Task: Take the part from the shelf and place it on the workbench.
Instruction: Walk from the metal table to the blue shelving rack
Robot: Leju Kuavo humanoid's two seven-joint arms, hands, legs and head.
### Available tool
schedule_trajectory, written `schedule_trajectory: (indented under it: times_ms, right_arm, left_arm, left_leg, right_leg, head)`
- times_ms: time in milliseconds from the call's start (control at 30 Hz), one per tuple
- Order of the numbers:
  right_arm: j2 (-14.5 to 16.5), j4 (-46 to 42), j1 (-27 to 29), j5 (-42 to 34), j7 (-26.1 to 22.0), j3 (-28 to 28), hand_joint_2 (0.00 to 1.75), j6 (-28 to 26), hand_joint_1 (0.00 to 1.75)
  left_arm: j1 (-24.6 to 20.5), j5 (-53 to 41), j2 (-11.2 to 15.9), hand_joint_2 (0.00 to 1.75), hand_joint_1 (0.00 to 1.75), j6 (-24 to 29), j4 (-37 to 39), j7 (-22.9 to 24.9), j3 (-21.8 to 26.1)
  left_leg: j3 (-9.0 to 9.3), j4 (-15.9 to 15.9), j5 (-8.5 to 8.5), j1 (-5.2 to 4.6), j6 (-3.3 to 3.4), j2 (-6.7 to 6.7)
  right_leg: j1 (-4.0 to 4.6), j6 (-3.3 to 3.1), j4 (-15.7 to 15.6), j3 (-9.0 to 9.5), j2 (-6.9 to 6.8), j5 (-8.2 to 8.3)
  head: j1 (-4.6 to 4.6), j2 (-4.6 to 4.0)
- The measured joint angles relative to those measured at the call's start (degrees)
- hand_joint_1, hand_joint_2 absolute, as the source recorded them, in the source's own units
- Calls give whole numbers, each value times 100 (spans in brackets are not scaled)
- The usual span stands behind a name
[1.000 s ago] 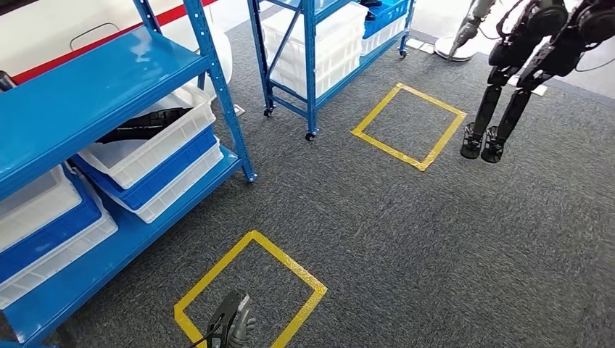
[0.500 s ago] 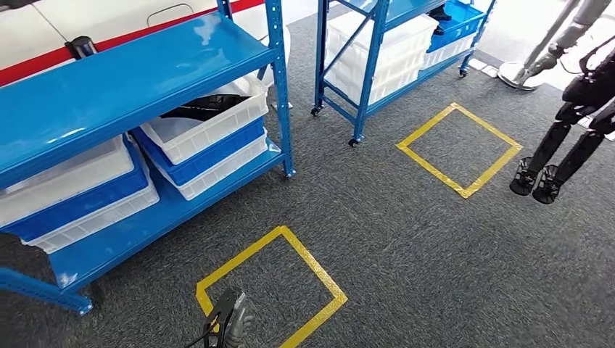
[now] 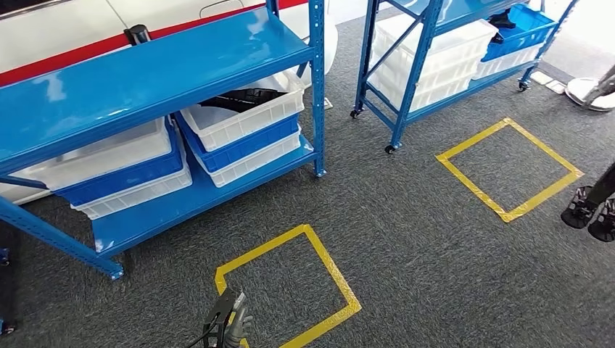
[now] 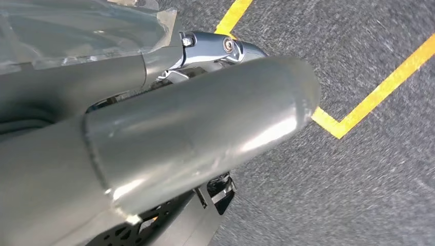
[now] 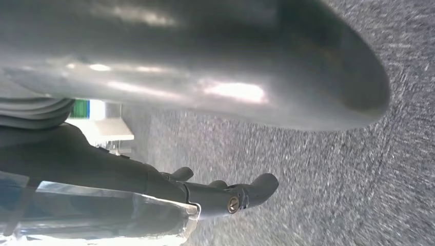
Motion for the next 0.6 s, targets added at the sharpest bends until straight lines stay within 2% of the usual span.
schedule_trajectory:
  times_ms: [33,67,100,167,200,233,300,333,367,400,433,467,500,533,567,600]
  right_arm:
    - [-3,0,-3,0,1,0,0,0,0]
    - [-4,0,-11,0,1,0,0,0,0]
    - [-1,0,-23,0,1,0,0,0,0]
    - [15,-1,-39,0,1,1,0,0,0]
    - [22,-2,-46,0,1,1,0,0,0]
    - [26,-3,-53,-1,1,2,0,1,0]
    - [38,-7,-69,-1,1,4,0,1,0]
    - [39,-10,-76,0,0,9,0,1,0]
    - [41,-14,-77,1,-4,15,0,1,0]
    - [35,-17,-76,-1,-9,21,0,-1,0]
    - [23,-17,-69,-8,-22,26,0,-13,0]
    - [12,-17,-58,-19,-42,28,0,-29,0]
    - [-2,-17,-52,-31,-59,28,0,-45,0]
    - [-15,-17,-51,-40,-79,28,0,-61,0]
    - [-23,-18,-59,-44,-94,29,0,-66,0]
    - [-30,-19,-69,-44,-108,30,0,-66,0]
  left_arm:
    - [2,14,2,0,0,3,8,-3,1]
    - [4,26,5,0,0,7,15,-5,2]
    - [2,33,8,0,0,8,21,-8,3]
    - [-24,37,11,0,0,9,24,-12,4]
    - [-42,38,10,0,0,9,24,-15,4]
    - [-54,39,11,0,0,9,25,-18,4]
    - [-56,48,16,0,0,11,27,-22,4]
    - [-52,59,17,0,0,14,30,-27,5]
    - [-59,73,17,0,0,17,33,-32,5]
    - [-73,91,9,0,0,17,36,-40,5]
    - [-85,115,-2,0,0,14,40,-51,4]
    - [-91,142,-11,0,0,7,46,-62,3]
    - [-86,171,-18,0,0,-2,55,-74,3]
    - [-73,195,-21,0,0,-9,64,-85,4]
    - [-63,210,-19,0,0,-17,76,-93,4]
    - [-58,220,-18,0,0,-24,85,-100,4]
  left_leg:
    - [-27,47,36,-3,19,12]
    - [60,-119,168,-13,57,27]
    - [250,-470,357,-38,123,85]
    - [637,-1188,597,-127,291,371]
    - [738,-1391,632,-171,354,477]
    - [764,-1466,617,-200,389,521]
    - [795,-1561,658,-192,408,372]
    - [844,-1651,701,-167,406,295]
    - [896,-1741,753,-138,410,214]
    - [941,-1816,802,-103,406,126]
    - [955,-1843,823,-93,402,48]
    - [953,-1846,829,-80,404,-40]
    - [954,-1843,821,-67,390,-123]
    - [960,-1839,808,-55,373,-188]
    - [969,-1829,787,-38,347,-245]
    - [981,-1808,761,-17,311,-284]
  right_leg:
    - [19,-13,0,5,-80,-9]
    - [40,-26,-1,16,-156,-19]
    - [63,-39,-3,33,-229,-29]
    - [106,-52,-14,64,-358,-54]
    - [116,-47,-20,73,-422,-65]
    - [119,-34,-31,83,-488,-74]
    - [133,2,-64,118,-608,-90]
    - [135,22,-41,130,-542,-112]
    - [136,32,68,94,-395,-170]
    - [127,35,306,-15,-198,-274]
    - [99,38,659,-186,1,-409]
    - [81,48,1044,-398,108,-540]
    - [57,84,1328,-574,151,-605]
    - [32,141,1431,-668,165,-583]
    - [4,216,1312,-657,169,-466]
    - [-30,299,1008,-550,170,-289]
  head:
    - [-1,0]
    - [-2,0]
    - [-2,0]
    - [11,0]
    - [16,0]
    - [22,0]
    - [20,0]
    - [26,0]
    - [24,0]
    - [31,0]
    - [36,0]
    - [37,0]
    - [44,0]
    - [43,0]
    - [41,0]
    - [41,0]
